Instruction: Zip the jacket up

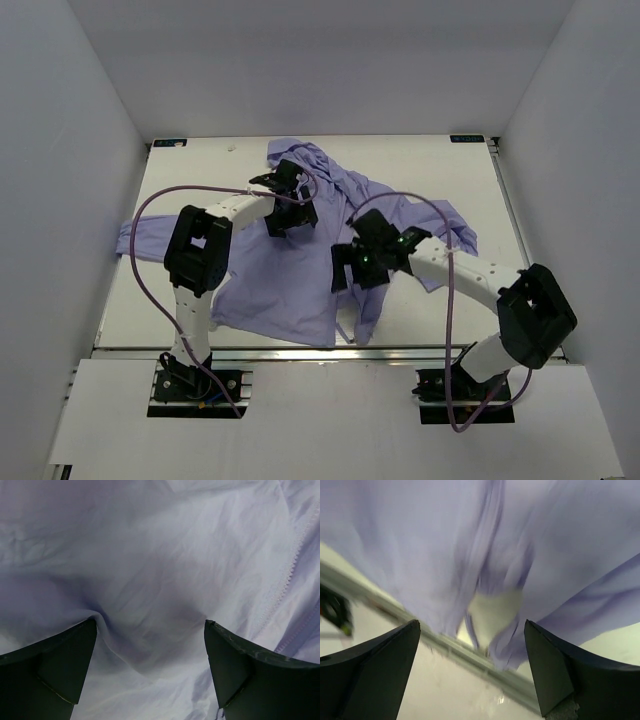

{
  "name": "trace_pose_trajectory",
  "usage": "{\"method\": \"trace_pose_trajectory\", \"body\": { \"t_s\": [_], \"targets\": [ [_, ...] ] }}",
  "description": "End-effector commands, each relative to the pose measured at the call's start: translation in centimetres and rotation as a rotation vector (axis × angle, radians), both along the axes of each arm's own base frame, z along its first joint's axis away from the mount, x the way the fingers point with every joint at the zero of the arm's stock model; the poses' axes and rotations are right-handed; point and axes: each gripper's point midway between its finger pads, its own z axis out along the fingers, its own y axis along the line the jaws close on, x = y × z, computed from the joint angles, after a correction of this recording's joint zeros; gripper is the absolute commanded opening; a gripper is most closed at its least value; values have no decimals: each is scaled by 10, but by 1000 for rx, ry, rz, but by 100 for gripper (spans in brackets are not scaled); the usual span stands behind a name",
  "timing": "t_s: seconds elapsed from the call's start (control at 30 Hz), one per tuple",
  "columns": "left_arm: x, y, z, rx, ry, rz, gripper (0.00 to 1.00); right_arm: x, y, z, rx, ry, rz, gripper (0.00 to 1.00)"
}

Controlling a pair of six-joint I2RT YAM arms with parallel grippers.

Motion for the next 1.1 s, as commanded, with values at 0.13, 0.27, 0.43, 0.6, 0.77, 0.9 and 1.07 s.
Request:
{"method": "trace_pose_trajectory", "body": {
  "t_s": [0.13, 0.27, 0.43, 0.6, 0.77, 0.9, 1.07],
  "targets": [
    [14, 13, 6, 68, -38, 33, 98, 90, -27, 8, -40, -104, -144, 89],
    [23, 18, -5, 58, -22, 49, 98, 107, -37, -20, -20, -20, -167, 89],
    [34, 27, -14, 52, -11, 72, 98, 126, -65, -56, -108, 29, -243, 89],
    [59, 40, -21, 36, -31, 101, 98, 160, -113, -82, -170, 52, -389, 89],
    [88, 46, -32, 3, -34, 114, 98, 202, -143, -93, -153, 36, -451, 89],
    [112, 30, -29, -58, -81, 50, 98, 235, -134, -80, -106, -28, -390, 89],
    [121, 11, 17, -129, -182, -80, 98, 247, -114, -14, -12, -210, -303, 89]
  ]
}}
